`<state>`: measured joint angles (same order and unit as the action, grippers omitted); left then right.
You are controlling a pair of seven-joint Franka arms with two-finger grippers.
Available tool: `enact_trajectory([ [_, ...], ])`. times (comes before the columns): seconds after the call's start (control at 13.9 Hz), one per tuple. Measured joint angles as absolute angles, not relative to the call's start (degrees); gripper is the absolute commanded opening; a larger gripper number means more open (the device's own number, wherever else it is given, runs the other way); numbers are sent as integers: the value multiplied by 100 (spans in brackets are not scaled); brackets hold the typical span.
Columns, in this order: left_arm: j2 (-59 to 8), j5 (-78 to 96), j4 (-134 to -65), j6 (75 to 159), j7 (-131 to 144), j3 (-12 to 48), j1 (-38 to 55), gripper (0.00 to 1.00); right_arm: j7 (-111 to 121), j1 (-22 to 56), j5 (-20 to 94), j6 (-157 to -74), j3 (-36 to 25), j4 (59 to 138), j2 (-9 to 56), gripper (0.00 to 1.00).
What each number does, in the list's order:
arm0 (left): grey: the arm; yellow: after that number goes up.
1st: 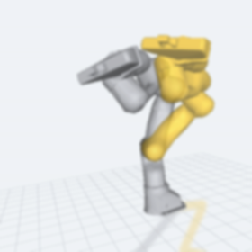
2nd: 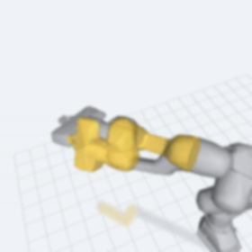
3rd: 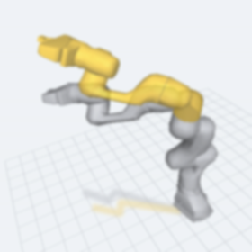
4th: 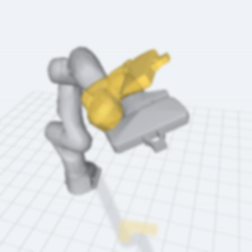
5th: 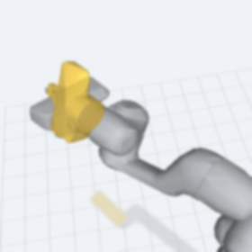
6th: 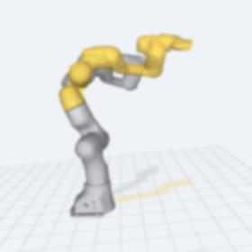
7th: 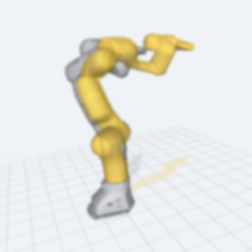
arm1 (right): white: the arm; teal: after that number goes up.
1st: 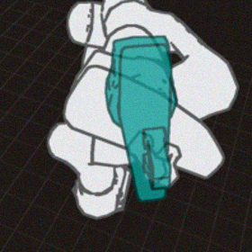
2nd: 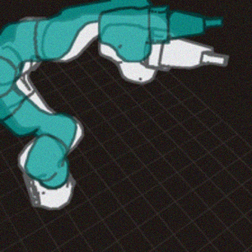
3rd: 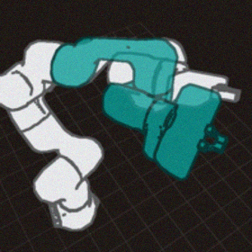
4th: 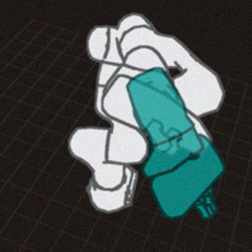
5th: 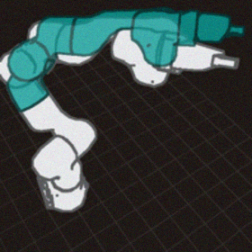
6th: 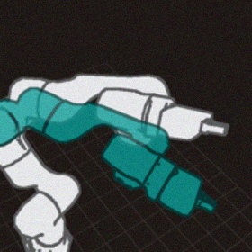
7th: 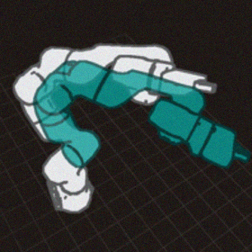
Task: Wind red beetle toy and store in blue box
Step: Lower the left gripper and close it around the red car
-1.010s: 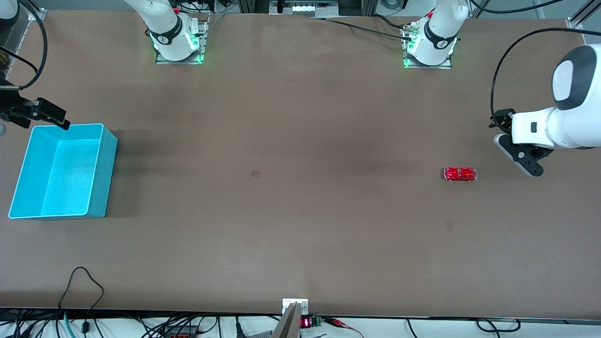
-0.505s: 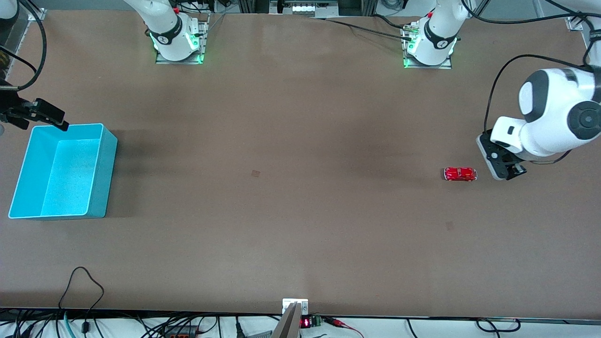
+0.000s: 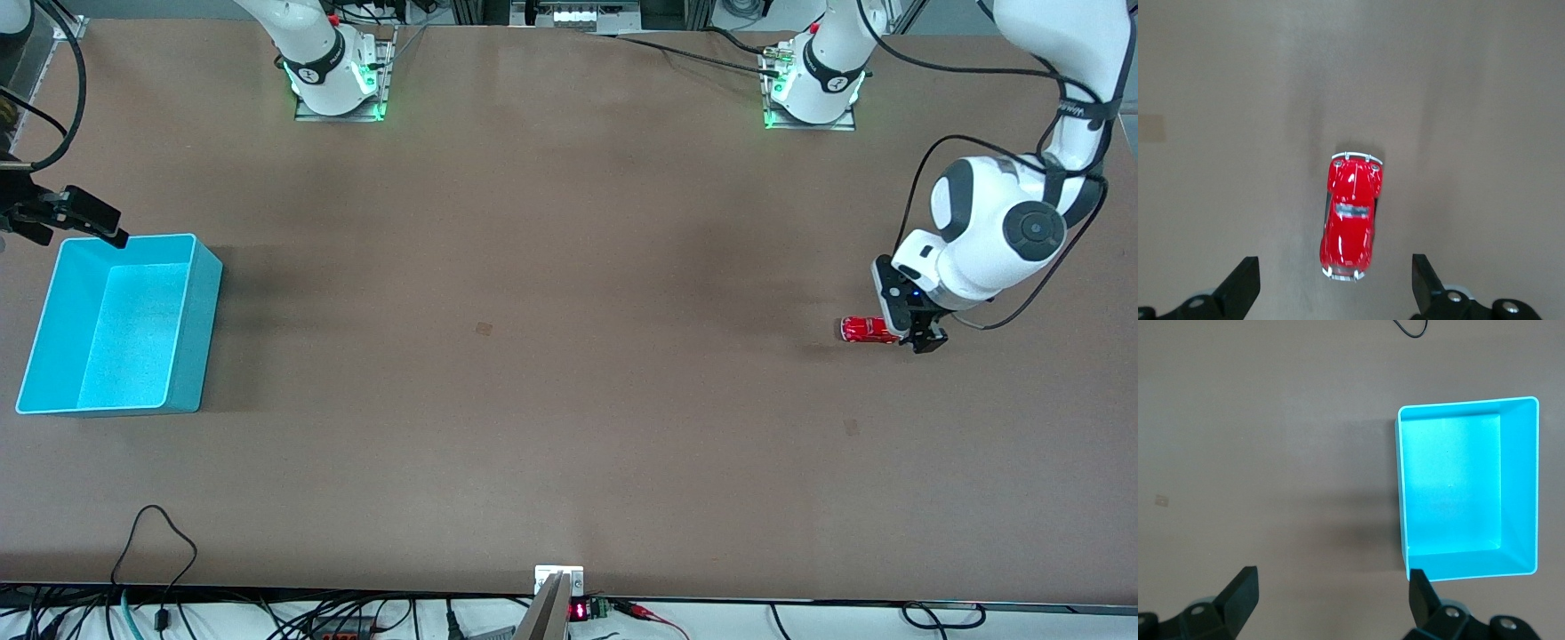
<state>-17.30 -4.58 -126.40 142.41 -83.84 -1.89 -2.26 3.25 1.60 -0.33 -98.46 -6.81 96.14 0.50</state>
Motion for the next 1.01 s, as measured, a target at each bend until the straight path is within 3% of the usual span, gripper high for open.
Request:
enact_trajectory([
  [0.58,-2231,-458,-12631,14620,-8672,-189,-267,100,324,162,-33,-9824,-681,9614,53,100],
  [0.65,-2265,-458,-12631,14668,-8739,-189,-301,96,324,162,-33,-9823,-681,9614,54,100],
  [0.87,-2321,-458,-12630,14744,-8836,-189,-363,55,324,162,-33,-9820,-681,9614,54,100],
  [1.01,-2323,-458,-12630,14747,-8843,-186,-363,40,324,162,-33,-9819,-681,9614,54,100],
])
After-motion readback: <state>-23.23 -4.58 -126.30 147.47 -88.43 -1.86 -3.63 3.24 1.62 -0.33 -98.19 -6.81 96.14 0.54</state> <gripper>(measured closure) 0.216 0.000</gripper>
